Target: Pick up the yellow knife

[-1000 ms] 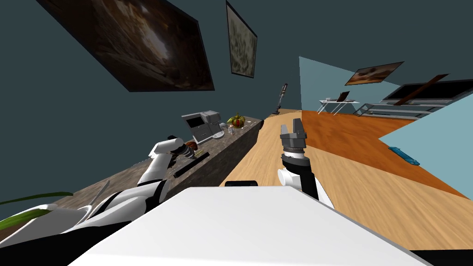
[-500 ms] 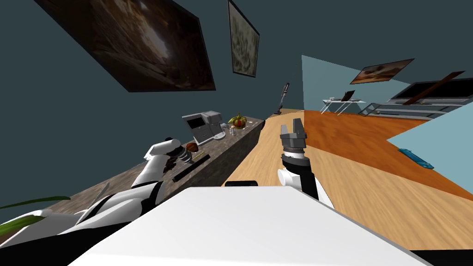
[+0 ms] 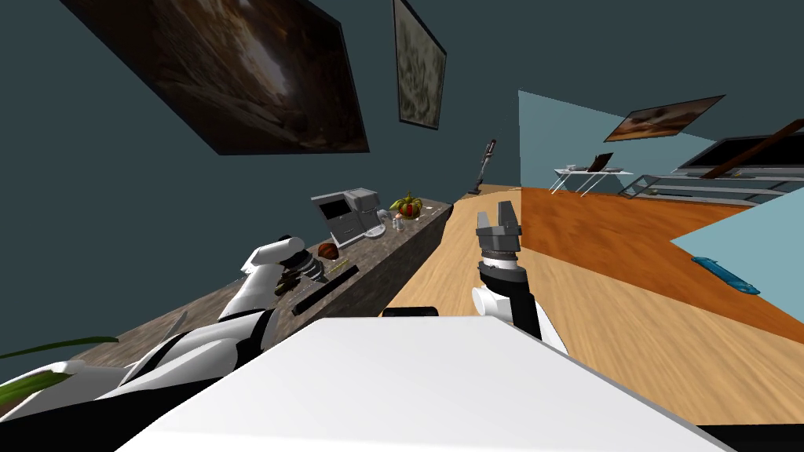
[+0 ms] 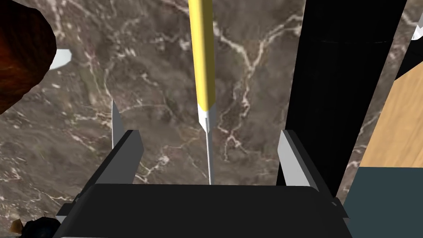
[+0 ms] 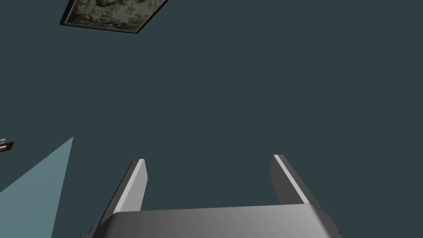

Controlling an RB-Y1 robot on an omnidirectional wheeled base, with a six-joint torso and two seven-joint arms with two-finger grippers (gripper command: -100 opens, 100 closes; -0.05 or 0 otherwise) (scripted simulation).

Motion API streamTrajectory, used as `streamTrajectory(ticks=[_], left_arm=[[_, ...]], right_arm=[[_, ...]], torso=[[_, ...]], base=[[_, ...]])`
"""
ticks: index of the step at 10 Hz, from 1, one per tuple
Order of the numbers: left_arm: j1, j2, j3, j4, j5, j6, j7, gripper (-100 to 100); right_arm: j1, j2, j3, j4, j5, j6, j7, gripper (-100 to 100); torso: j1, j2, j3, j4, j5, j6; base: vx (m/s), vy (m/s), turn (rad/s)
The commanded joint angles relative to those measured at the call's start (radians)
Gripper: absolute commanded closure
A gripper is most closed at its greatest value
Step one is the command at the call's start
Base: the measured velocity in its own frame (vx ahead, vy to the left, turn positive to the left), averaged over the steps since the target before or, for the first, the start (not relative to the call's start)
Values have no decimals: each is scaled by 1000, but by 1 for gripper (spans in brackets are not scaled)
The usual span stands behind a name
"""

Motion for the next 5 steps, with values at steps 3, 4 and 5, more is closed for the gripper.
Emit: streamTrajectory(ticks=[3,4,5], left_arm=[[9,-25,-17,41,-26,-60,-15,-100],[11,-20,-11,24,-21,-44,-10,-100],[12,-21,-11,25,-21,-48,-11,100]], right_arm=[[0,0,0,0,0,0,0,0],[0,0,0,0,0,0,0,0],[0,0,0,0,0,0,0,0]], torso=[[-1,0,0,0,0,0],[-1,-1,-1,-1,1,0],[-1,0,0,-1,1,0]], base=[[18,-12,-19],[10,-6,0],[0,0,0]])
